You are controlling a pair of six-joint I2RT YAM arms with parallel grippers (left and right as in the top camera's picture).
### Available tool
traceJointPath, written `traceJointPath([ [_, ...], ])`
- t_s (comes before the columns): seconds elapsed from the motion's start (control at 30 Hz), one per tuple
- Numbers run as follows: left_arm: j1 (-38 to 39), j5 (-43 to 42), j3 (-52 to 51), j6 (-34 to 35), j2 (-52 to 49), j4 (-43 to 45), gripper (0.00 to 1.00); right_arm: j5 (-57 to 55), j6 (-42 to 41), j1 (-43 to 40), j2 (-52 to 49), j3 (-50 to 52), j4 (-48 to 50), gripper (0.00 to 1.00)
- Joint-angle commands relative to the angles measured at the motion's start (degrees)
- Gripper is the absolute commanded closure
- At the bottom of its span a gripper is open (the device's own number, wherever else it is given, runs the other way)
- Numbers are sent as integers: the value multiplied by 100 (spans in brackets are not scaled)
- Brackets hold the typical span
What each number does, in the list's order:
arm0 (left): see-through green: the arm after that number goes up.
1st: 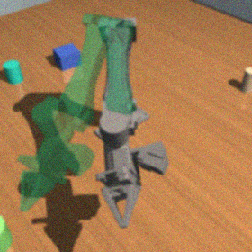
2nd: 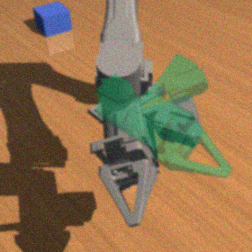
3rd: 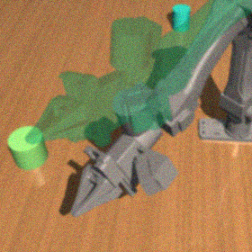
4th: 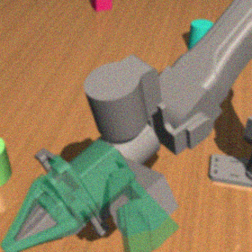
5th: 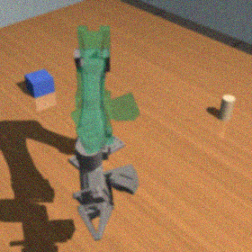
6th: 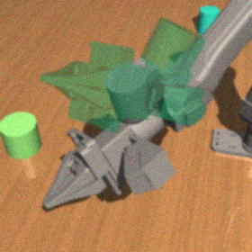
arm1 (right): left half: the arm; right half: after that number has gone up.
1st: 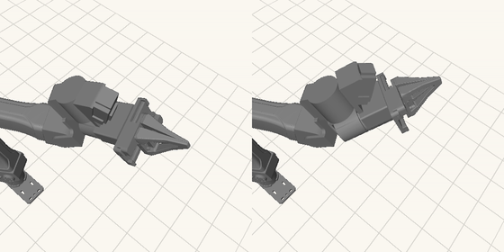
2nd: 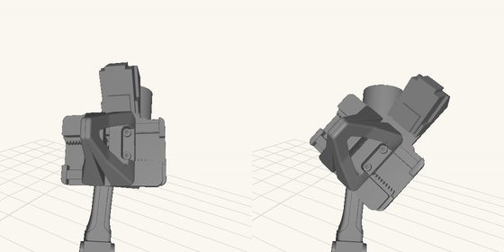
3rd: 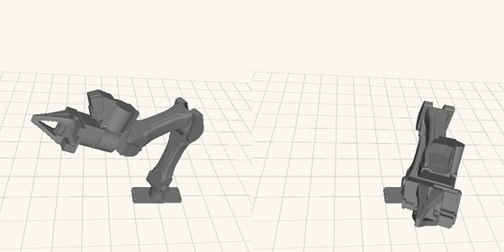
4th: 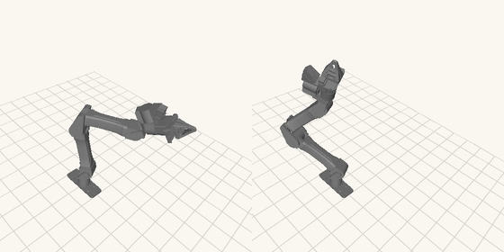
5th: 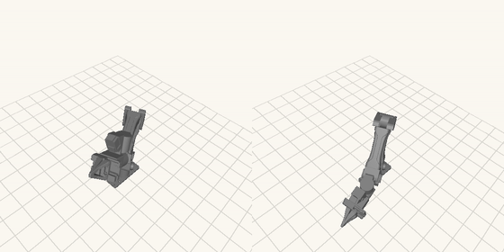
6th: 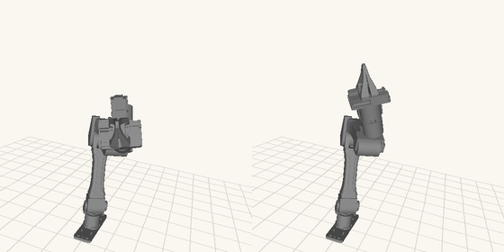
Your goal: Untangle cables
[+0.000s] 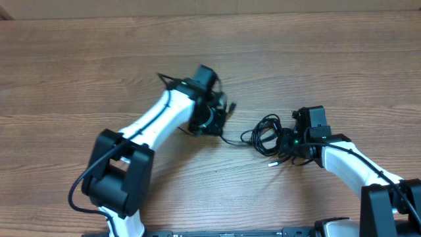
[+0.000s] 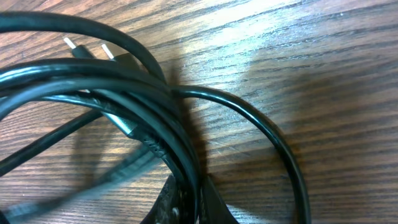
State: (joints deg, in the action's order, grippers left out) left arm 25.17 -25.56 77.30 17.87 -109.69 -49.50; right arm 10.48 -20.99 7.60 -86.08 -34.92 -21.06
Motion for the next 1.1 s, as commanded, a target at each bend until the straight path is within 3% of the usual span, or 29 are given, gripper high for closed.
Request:
traceJointPath([
  [0.0, -529, -127, 87, 463, 83, 83, 96, -595, -48, -42, -72, 48, -125, 96],
  [0.03, -647, -431, 87, 494, 83, 142, 87, -595, -48, -42, -72, 48, -136, 96],
  [0.1, -822, -1161, 87, 492, 83, 260, 55, -597, -48, -42, -72, 48, -149, 96],
  [0.13, -870, -1475, 87, 487, 83, 319, 43, -595, -48, -42, -72, 48, -153, 96],
  [0.2, -892, -1906, 87, 474, 83, 444, 32, -595, -48, -42, -72, 48, -160, 96],
  [0.47, -203, -2166, 87, -466, 83, 822, 35, -592, -48, -42, -72, 48, -160, 96],
  [0.8, 850, -428, 85, -498, 81, 949, 43, -592, -48, -42, -72, 48, -179, 96],
  [1.07, 1180, 114, 85, -378, 59, 1084, 58, -592, -48, -42, -72, 48, -181, 96],
])
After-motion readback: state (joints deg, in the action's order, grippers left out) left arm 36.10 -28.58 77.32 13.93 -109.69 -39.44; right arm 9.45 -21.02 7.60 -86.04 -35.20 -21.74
